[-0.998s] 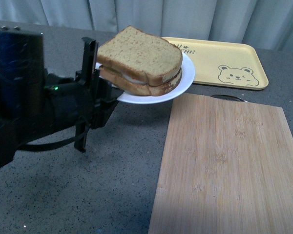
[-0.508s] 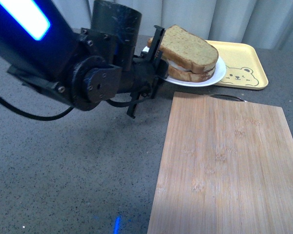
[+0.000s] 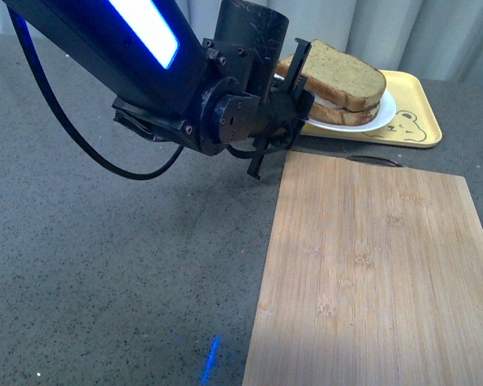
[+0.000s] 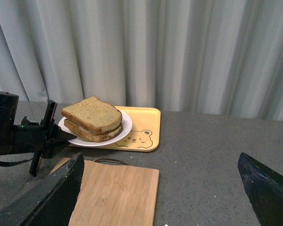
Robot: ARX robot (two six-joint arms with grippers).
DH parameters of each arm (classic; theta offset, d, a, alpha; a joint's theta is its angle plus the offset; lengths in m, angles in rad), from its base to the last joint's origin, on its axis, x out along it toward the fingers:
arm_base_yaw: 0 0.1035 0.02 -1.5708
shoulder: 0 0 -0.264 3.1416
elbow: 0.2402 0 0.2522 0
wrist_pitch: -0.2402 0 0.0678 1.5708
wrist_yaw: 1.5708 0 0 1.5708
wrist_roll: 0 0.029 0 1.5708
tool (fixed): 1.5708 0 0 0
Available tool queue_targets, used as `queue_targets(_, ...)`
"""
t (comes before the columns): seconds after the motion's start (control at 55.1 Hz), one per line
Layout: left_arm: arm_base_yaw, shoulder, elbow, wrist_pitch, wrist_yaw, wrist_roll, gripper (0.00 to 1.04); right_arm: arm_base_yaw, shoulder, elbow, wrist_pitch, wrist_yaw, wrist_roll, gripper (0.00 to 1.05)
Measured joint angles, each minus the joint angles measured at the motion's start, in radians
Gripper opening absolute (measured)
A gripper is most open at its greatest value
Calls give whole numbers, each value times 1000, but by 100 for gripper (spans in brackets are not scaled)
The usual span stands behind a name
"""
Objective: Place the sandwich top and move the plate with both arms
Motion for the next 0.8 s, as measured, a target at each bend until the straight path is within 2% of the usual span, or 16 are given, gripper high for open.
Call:
queue_targets(0.163,-2,6,5,-10,-16,-5,4,0,0,0,0,0,0,95)
queue_targets(0.218,-2,6,5,-6,-16,-5,9,0,0,0,0,0,0,95)
queue_targets(0.417,-2,-20,-38,-12,-18,-4,38,0,0,0,0,0,0,95)
queue_targets(0.526,-4,-76,-133,21,-17,9,54,0,0,0,0,0,0,95)
queue_targets(0.635,-19,-181,-271,35,-17,98,71,0,0,0,0,0,0,95)
queue_targets(0.689,-37,-272,-376,32,-58,196,84,0,0,0,0,0,0,95)
queue_targets(0.762,-55,-346,-459,29,-117,320,94,0,0,0,0,0,0,95)
queue_targets(0.798,-70,-376,-518,80,-210,436,95,0,0,0,0,0,0,95)
